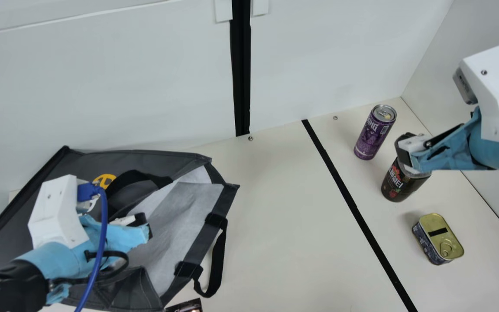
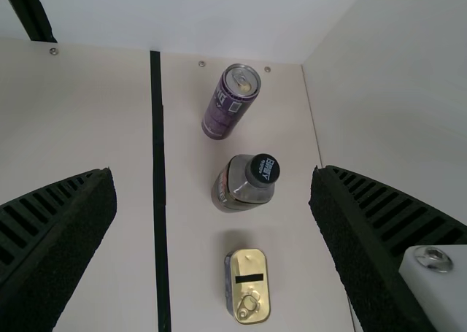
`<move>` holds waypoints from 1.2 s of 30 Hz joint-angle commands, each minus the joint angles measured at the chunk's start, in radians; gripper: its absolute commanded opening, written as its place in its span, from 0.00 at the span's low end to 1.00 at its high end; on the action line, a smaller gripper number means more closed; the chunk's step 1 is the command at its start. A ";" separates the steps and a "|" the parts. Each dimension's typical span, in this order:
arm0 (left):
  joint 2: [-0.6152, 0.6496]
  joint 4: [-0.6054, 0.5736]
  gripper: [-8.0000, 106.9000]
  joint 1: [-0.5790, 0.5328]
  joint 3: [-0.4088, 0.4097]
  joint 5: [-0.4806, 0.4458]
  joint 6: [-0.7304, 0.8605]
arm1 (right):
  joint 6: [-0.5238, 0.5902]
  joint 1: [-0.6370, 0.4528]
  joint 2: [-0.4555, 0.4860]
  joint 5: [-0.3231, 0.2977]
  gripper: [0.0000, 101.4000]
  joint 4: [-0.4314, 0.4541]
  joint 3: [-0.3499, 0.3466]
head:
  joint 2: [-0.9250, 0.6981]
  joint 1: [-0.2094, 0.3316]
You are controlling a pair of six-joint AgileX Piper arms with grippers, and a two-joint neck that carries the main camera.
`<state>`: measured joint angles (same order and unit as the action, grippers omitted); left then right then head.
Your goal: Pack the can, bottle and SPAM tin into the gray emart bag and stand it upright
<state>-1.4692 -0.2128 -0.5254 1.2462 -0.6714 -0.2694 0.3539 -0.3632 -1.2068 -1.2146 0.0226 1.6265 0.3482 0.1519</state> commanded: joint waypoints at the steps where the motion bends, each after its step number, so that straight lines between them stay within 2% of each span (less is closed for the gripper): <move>1: 0.000 0.000 0.00 0.000 0.000 0.000 0.000 | -0.008 0.000 -0.013 -0.004 0.94 0.006 0.013 | 0.001 0.023; 19: 0.000 0.000 0.00 0.000 0.000 0.000 0.000 | -0.037 -0.014 -0.199 -0.005 0.94 0.014 0.114 | 0.001 0.023; 36: 0.000 0.000 0.00 0.000 0.000 0.000 0.000 | -0.006 -0.052 -0.422 -0.005 0.94 -0.021 0.268 | 0.001 0.023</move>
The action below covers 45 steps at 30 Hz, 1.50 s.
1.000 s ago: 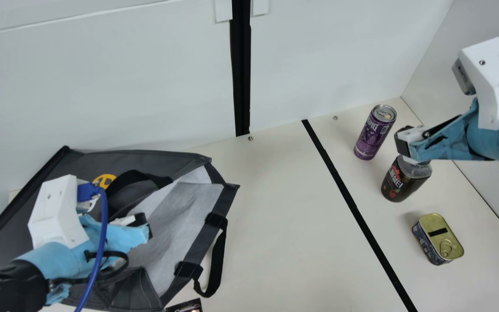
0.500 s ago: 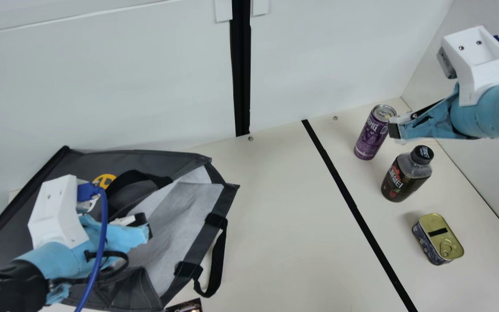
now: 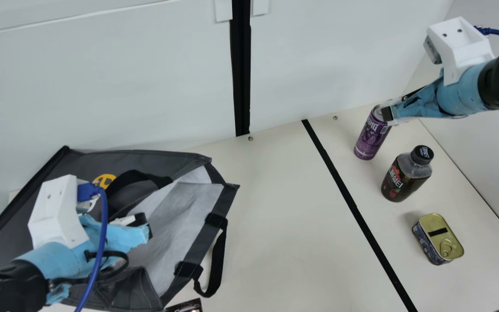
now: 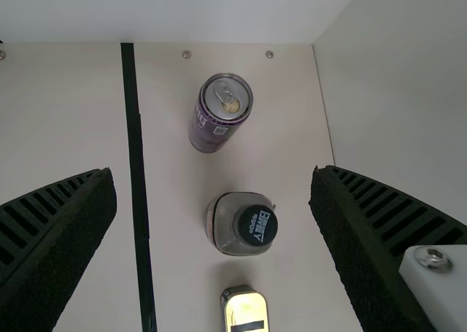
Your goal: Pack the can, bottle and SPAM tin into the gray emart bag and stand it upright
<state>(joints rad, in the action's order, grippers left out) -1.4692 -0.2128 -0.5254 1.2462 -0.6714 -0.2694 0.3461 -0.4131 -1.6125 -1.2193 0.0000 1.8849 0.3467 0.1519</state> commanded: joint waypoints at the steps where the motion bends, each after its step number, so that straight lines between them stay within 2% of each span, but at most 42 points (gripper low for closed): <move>1: 0.000 0.000 0.00 0.000 0.000 0.000 0.000 | 0.004 -0.005 -0.029 -0.001 0.94 -0.001 0.018 | 0.002 0.023; 23: 0.000 0.000 0.00 0.000 0.000 0.000 0.000 | 0.069 -0.048 -0.274 -0.001 0.94 -0.044 0.174 | 0.002 0.023; 45: 0.000 0.000 0.00 0.000 0.000 0.000 0.000 | 0.096 -0.064 -0.472 -0.001 0.94 -0.109 0.270 | 0.002 0.023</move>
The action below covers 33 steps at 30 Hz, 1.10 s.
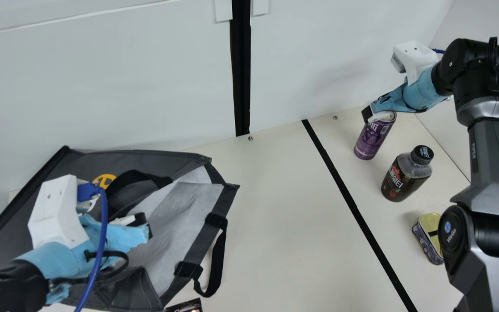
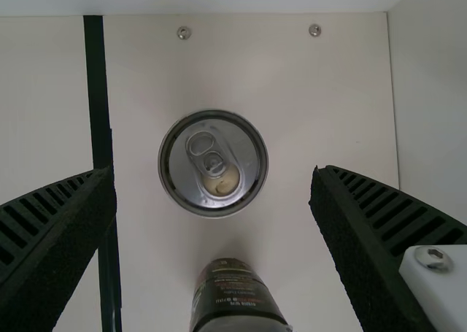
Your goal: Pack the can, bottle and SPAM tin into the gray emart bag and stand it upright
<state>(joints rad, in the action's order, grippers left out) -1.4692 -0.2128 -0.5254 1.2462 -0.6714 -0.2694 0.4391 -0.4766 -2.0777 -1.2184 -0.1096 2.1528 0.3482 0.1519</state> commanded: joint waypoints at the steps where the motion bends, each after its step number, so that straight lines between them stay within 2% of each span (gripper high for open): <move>1: 0.000 0.000 0.00 0.000 0.000 0.000 0.000 | 0.004 0.000 -0.014 -0.002 0.94 -0.002 0.005 | 0.001 0.023; 14: 0.000 0.000 0.00 0.000 0.000 0.000 0.000 | 0.022 -0.002 -0.091 -0.002 0.94 -0.022 0.030 | 0.001 0.023; 28: 0.000 0.000 0.00 0.000 0.000 0.000 0.000 | 0.049 0.006 -0.124 -0.002 0.01 -0.031 0.045 | 0.001 0.023; 33: 0.000 0.000 0.00 0.000 0.000 0.000 0.000 | 0.059 0.011 -0.114 -0.002 0.00 -0.025 0.049 | 0.001 0.023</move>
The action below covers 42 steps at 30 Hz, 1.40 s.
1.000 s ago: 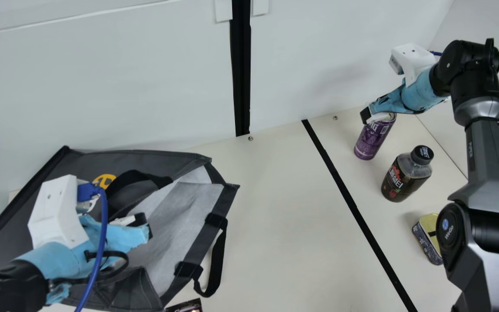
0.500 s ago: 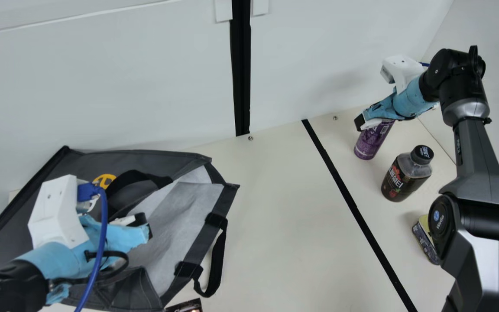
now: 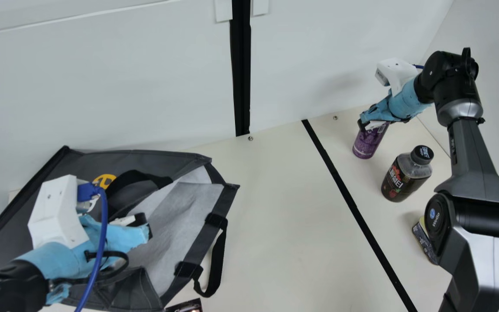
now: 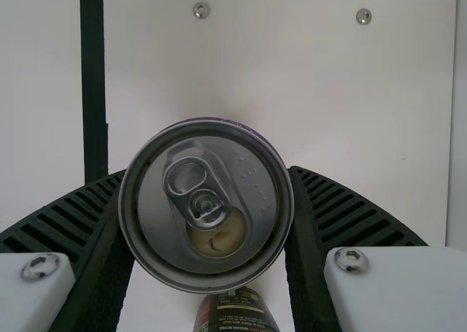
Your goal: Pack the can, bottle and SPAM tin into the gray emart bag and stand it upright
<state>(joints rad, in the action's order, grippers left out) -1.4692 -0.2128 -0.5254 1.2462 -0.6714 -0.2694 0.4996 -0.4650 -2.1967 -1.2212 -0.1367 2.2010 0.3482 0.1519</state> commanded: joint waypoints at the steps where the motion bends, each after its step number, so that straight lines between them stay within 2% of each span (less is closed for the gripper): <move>1: 0.000 0.000 0.00 0.000 0.000 0.000 0.000 | 0.000 0.001 0.009 0.001 0.00 0.004 0.001 | 0.001 0.023; 9: 0.000 0.000 0.00 0.000 0.000 0.000 0.000 | 0.004 0.014 0.054 0.001 0.00 0.016 -0.019 | 0.001 0.023; 20: 0.000 0.000 0.00 0.000 0.000 0.000 0.000 | -0.003 0.037 0.155 0.001 0.00 0.037 -0.093 | 0.001 0.023; 42: 0.000 0.000 0.00 0.000 0.000 0.000 0.000 | 0.001 0.081 0.437 0.001 0.00 0.058 -0.328 | 0.001 0.023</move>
<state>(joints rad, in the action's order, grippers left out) -1.4692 -0.2128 -0.5254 1.2462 -0.6714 -0.2694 0.4996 -0.3848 -1.7808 -1.2202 -0.0754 1.8905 0.3467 0.1503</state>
